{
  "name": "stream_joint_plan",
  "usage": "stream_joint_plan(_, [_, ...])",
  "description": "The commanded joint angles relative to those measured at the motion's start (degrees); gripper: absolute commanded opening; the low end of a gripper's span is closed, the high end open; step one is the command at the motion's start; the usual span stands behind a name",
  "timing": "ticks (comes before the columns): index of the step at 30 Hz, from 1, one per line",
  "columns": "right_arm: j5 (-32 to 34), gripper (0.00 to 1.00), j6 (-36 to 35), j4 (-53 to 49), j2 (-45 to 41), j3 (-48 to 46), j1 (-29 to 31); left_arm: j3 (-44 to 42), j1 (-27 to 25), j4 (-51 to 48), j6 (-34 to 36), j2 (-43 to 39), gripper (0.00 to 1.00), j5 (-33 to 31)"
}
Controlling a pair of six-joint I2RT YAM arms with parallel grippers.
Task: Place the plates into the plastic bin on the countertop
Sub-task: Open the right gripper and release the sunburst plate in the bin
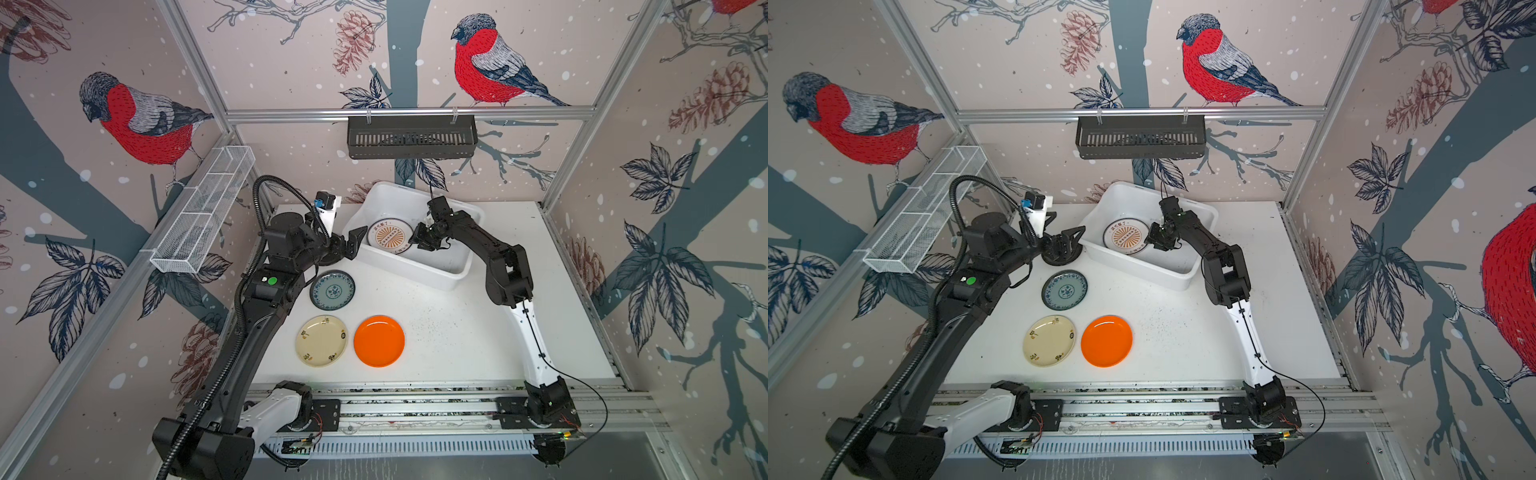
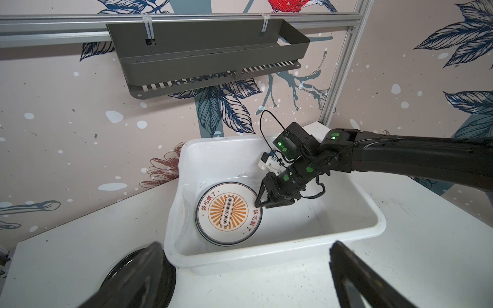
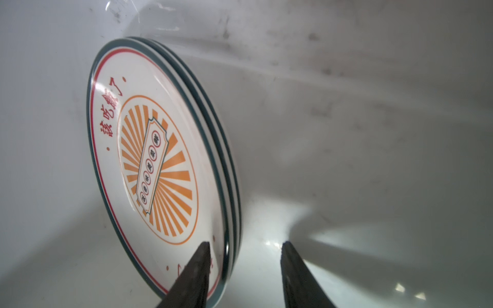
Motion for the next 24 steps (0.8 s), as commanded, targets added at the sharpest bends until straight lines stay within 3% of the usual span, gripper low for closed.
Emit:
stream_joint_plan(1, [-0.9, 0.45, 1.5, 1.7, 0.7, 1.2, 0.5, 0.0, 0.0, 1.9, 0.2, -0.2, 0.97, -0.3])
stream_joint_plan(24, [-4.6, 0.46, 2.0, 3.8, 2.0, 2.2, 1.7, -1.3, 0.0, 3.0, -0.8, -0.4, 0.97, 0.2])
